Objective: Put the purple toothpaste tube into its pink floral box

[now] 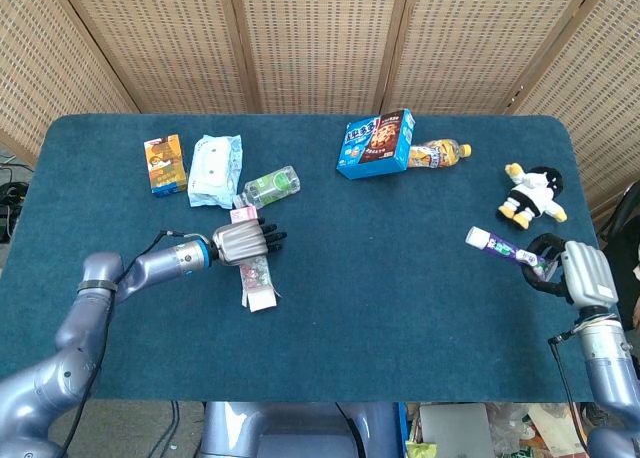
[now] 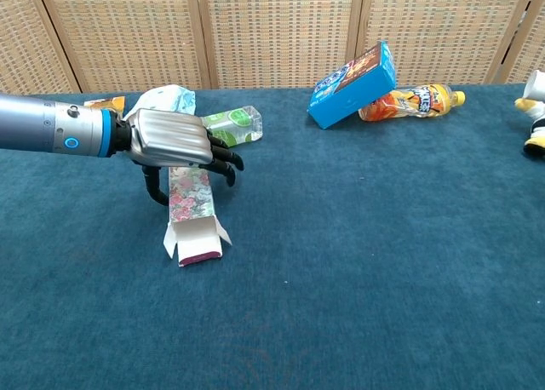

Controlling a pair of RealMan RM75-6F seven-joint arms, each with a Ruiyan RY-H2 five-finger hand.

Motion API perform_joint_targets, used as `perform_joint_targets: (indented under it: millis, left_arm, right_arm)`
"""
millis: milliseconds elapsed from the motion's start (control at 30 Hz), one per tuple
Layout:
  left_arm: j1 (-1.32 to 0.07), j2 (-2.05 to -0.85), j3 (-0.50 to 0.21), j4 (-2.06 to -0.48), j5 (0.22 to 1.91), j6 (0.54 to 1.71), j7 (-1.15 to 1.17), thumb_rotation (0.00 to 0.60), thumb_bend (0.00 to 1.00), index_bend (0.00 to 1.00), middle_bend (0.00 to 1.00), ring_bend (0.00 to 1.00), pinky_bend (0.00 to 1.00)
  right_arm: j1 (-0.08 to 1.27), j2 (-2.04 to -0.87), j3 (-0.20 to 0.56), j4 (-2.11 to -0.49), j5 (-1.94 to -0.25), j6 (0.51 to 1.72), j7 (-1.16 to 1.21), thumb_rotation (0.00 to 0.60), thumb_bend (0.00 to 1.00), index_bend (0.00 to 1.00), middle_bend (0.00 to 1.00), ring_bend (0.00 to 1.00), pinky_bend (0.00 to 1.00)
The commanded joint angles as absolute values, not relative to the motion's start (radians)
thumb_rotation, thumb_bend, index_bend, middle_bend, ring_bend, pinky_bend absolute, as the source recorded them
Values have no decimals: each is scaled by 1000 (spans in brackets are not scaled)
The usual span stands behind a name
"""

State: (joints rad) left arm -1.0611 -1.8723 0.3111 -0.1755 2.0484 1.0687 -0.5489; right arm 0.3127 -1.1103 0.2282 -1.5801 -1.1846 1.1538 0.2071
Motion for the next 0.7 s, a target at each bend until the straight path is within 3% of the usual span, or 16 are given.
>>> perform_joint_targets:
  millis: [33, 133, 367, 700]
  left_arm:
    - [-1054, -1880, 302, -177, 2022, 1086, -546, 600, 218, 469, 365, 396, 482]
    - [-1045, -1880, 290, -185, 1997, 1098, -560, 600, 239, 545, 428, 452, 514]
    - [-1029, -1859, 281, -199, 1959, 1149, -565, 600, 240, 584, 460, 479, 525]
    - [-987, -1800, 137, -318, 1789, 1284, -721, 600, 241, 587, 460, 479, 525]
  right_arm:
    - [309, -1106, 226, -1583, -1191, 1159, 209, 600, 680, 673, 667, 537, 511]
    - [306, -1101, 224, -1588, -1200, 1167, 205, 600, 679, 673, 667, 537, 511]
    - [296, -1087, 221, -1617, -1216, 1190, 189, 600, 679, 673, 667, 537, 511]
    - [293, -1040, 223, -1679, -1263, 1234, 131, 600, 679, 673, 668, 537, 511]
